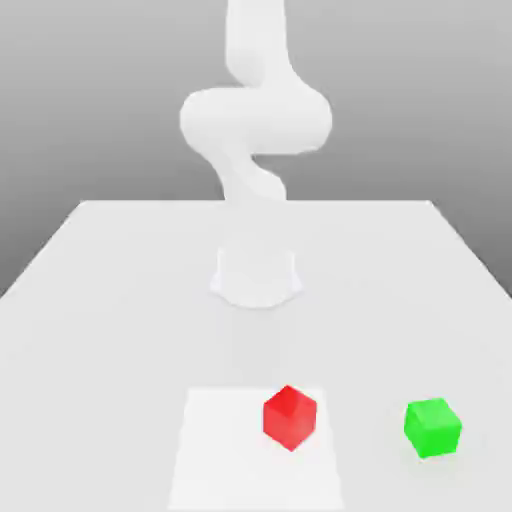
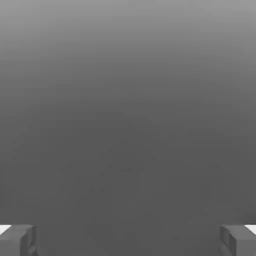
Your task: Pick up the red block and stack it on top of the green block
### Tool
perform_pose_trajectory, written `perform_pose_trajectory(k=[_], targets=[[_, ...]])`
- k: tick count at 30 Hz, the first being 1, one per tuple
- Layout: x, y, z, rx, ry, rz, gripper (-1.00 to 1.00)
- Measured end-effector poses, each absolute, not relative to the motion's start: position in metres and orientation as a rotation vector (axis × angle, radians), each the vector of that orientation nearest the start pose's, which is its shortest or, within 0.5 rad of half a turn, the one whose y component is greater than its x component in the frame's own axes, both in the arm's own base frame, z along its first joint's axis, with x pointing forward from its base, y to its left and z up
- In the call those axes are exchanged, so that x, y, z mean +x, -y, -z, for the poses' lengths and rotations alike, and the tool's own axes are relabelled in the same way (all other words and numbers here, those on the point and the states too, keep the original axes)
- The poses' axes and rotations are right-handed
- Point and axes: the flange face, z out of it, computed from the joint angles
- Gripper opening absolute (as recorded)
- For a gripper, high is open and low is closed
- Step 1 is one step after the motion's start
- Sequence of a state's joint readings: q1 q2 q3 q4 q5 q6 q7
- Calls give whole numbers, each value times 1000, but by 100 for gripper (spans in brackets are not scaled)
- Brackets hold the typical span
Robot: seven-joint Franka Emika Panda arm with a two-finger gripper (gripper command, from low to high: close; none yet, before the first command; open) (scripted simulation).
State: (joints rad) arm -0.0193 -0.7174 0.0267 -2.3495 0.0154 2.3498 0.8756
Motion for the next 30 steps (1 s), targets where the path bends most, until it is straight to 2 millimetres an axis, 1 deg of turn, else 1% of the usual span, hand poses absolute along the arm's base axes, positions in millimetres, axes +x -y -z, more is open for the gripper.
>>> perform_pose_trajectory(k=[2, 4, 6, 9, 11, 14, 17, 19, 21, 25, 26, 30], targets=[[405, -12, -612, -2439, -1249, 808, 0], [424, -17, -563, -2434, -1354, 706, 0], [437, -21, -514, -2425, -1456, 610, 0], [445, -27, -443, -2405, -1610, 469, 0], [444, -31, -395, -2388, -1713, 379, 0], [434, -36, -327, -2355, -1869, 245, 0], [412, -40, -263, -2314, -2026, 115, 0], [394, -43, -225, -2284, -2125, 36, 0], [388, -44, -200, -2271, -2162, 9, 0], [386, -44, -158, -2267, -2173, 0, 0], [385, -44, -149, -2267, -2174, 0, -100], [385, -44, -149, -2266, -2173, 2, -100]])
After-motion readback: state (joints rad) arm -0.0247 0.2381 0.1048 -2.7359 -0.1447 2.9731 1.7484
